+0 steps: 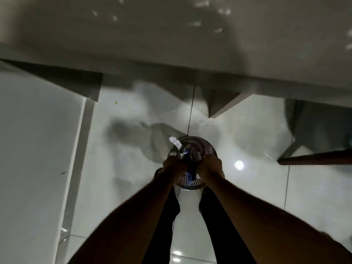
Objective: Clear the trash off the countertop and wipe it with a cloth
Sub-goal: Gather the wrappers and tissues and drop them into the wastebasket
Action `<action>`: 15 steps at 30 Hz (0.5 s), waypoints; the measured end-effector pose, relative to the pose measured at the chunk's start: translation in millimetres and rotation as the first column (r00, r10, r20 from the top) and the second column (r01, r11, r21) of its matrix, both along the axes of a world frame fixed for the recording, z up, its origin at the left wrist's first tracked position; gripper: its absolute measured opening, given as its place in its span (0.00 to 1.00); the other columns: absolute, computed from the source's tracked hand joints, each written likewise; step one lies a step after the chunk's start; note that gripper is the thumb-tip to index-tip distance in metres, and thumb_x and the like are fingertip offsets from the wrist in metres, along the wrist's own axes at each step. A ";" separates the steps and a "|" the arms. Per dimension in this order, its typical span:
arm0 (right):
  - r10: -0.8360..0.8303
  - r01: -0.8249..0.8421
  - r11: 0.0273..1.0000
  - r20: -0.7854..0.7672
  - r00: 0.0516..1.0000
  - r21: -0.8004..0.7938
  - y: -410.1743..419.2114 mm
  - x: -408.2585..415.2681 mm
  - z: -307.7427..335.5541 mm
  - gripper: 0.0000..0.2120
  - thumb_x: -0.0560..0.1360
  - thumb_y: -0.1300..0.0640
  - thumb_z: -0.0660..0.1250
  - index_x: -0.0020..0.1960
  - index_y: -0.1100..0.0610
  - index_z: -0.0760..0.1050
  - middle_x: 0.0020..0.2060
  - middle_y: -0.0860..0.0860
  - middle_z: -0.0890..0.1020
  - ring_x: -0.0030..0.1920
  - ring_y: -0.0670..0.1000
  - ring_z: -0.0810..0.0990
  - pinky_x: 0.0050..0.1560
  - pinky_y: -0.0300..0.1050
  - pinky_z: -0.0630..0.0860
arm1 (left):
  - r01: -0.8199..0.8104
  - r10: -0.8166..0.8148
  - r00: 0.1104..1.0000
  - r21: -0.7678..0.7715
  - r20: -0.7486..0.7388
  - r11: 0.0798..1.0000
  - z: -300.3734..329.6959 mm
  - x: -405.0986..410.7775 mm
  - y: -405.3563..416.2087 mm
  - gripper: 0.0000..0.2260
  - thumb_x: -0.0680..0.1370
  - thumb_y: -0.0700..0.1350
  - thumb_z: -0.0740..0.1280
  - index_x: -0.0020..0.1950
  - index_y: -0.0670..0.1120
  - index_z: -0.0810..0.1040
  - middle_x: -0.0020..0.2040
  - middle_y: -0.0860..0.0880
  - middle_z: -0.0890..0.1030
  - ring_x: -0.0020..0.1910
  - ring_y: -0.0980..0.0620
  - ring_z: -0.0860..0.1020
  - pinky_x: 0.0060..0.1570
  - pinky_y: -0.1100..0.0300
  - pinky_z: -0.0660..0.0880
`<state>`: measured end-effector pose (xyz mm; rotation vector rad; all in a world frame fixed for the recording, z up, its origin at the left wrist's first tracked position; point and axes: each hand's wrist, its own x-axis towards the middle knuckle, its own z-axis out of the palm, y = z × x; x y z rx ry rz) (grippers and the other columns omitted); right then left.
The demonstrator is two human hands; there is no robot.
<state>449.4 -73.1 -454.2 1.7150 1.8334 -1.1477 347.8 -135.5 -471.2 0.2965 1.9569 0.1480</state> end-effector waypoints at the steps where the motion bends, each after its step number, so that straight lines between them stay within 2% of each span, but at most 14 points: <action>1: -0.066 0.067 0.998 0.016 0.998 -0.023 0.3 2.6 -16.3 0.15 0.78 0.53 0.62 0.61 0.57 0.77 0.54 0.58 0.84 0.55 0.61 0.80 0.53 0.47 0.75 | -0.123 0.119 0.991 0.051 0.068 0.991 -15.4 4.7 0.4 0.20 0.78 0.45 0.68 0.68 0.39 0.73 0.64 0.43 0.79 0.64 0.42 0.78 0.66 0.51 0.74; 3: -0.209 0.208 0.973 0.002 0.978 -0.100 -1.3 6.1 -41.3 0.18 0.80 0.48 0.60 0.65 0.57 0.73 0.55 0.59 0.83 0.56 0.61 0.80 0.57 0.49 0.75 | -0.263 0.242 0.948 0.082 0.205 0.961 -35.3 12.4 1.6 0.21 0.80 0.42 0.63 0.73 0.40 0.67 0.67 0.42 0.77 0.66 0.44 0.76 0.67 0.47 0.74; 4: -0.277 0.268 0.948 -0.029 0.960 -0.169 -1.6 6.2 -48.8 0.19 0.80 0.48 0.59 0.67 0.57 0.71 0.55 0.59 0.83 0.55 0.60 0.81 0.56 0.51 0.77 | -0.341 0.302 0.901 0.080 0.312 0.936 -42.5 14.2 2.7 0.19 0.82 0.39 0.59 0.73 0.40 0.67 0.65 0.40 0.78 0.63 0.45 0.79 0.63 0.48 0.77; 5: -0.343 0.320 0.919 -0.067 0.937 -0.230 -1.6 7.0 -53.0 0.19 0.80 0.50 0.60 0.68 0.56 0.69 0.55 0.59 0.83 0.54 0.60 0.82 0.54 0.51 0.78 | -0.375 0.320 0.869 0.081 0.377 0.924 -46.9 13.8 3.4 0.16 0.83 0.38 0.57 0.70 0.39 0.71 0.59 0.38 0.81 0.56 0.47 0.83 0.55 0.54 0.82; 6: -0.381 0.347 0.901 -0.094 0.920 -0.260 -1.5 8.0 -55.5 0.19 0.80 0.53 0.61 0.70 0.54 0.68 0.56 0.58 0.83 0.54 0.60 0.82 0.51 0.50 0.78 | -0.360 0.305 0.882 0.096 0.359 0.928 -48.4 11.6 4.4 0.14 0.83 0.38 0.58 0.66 0.38 0.74 0.52 0.40 0.84 0.48 0.49 0.85 0.45 0.60 0.83; 7: -0.373 0.339 0.905 -0.096 0.923 -0.256 -0.3 9.4 -55.6 0.20 0.79 0.56 0.61 0.70 0.53 0.68 0.57 0.58 0.82 0.55 0.60 0.81 0.51 0.49 0.77 | -0.302 0.267 0.924 0.094 0.272 0.949 -45.7 6.5 5.5 0.12 0.82 0.39 0.61 0.63 0.38 0.77 0.50 0.41 0.84 0.45 0.49 0.85 0.42 0.64 0.82; 9: -0.286 0.270 0.942 -0.059 0.956 -0.197 3.2 8.7 -50.7 0.18 0.78 0.59 0.60 0.67 0.56 0.73 0.59 0.58 0.81 0.58 0.60 0.79 0.53 0.46 0.74 | -0.010 0.008 1.000 0.110 0.016 0.994 -33.7 -6.1 4.1 0.13 0.80 0.41 0.64 0.62 0.38 0.80 0.55 0.41 0.84 0.53 0.43 0.83 0.48 0.63 0.78; 11: -0.201 0.193 0.973 -0.052 0.978 -0.126 4.5 4.5 -39.0 0.13 0.78 0.59 0.62 0.61 0.58 0.76 0.57 0.58 0.82 0.55 0.58 0.80 0.49 0.41 0.69 | 0.199 -0.177 0.973 0.151 -0.148 0.968 -8.5 -16.9 0.8 0.12 0.80 0.44 0.63 0.55 0.40 0.82 0.53 0.40 0.85 0.53 0.41 0.82 0.47 0.60 0.74; 13: -0.123 0.119 0.991 -0.080 0.989 -0.055 5.8 -3.0 -16.6 0.12 0.77 0.60 0.63 0.60 0.58 0.77 0.54 0.58 0.83 0.49 0.55 0.81 0.46 0.40 0.71 | 0.274 -0.219 0.947 0.238 -0.235 0.932 26.7 -23.2 -3.3 0.15 0.79 0.49 0.60 0.47 0.40 0.81 0.46 0.41 0.85 0.46 0.42 0.83 0.46 0.57 0.76; 15: -0.042 0.048 0.998 -0.162 0.986 0.032 4.6 -9.6 13.2 0.13 0.77 0.60 0.62 0.61 0.60 0.76 0.53 0.60 0.83 0.51 0.58 0.82 0.46 0.40 0.74 | 0.336 -0.255 0.926 0.295 -0.279 0.895 66.7 -26.4 -8.5 0.14 0.79 0.50 0.60 0.45 0.42 0.79 0.42 0.45 0.85 0.41 0.46 0.83 0.45 0.55 0.81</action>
